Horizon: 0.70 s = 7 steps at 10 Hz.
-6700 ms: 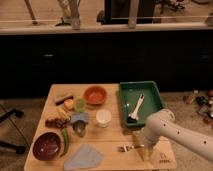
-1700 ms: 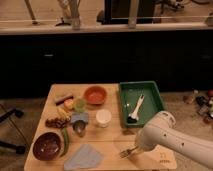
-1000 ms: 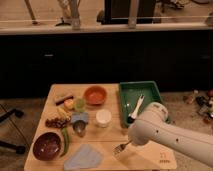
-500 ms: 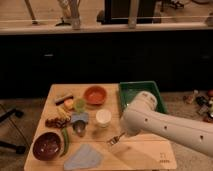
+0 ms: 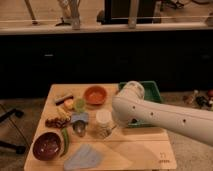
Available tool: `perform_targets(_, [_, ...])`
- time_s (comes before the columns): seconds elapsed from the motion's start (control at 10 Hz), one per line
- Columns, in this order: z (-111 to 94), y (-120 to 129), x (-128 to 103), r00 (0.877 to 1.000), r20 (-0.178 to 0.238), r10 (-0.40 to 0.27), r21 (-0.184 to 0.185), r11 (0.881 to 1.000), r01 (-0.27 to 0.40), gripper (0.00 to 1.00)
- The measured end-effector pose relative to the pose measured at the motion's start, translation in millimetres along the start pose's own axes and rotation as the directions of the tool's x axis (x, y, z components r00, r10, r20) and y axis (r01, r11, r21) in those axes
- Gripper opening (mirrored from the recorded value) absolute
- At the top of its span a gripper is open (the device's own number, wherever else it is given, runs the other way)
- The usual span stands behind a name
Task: Place fork in paper cup
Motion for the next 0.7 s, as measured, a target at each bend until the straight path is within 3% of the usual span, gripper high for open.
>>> perform_targets(0.4, [1.3, -37.9, -10.6, 0.999, 0.029, -0.018, -0.005, 1.000, 0.018, 0.00])
perform_targets(0.7, [6.3, -61.3, -5.8, 0.999, 0.044, -0.010, -0.016, 1.000, 0.011, 0.00])
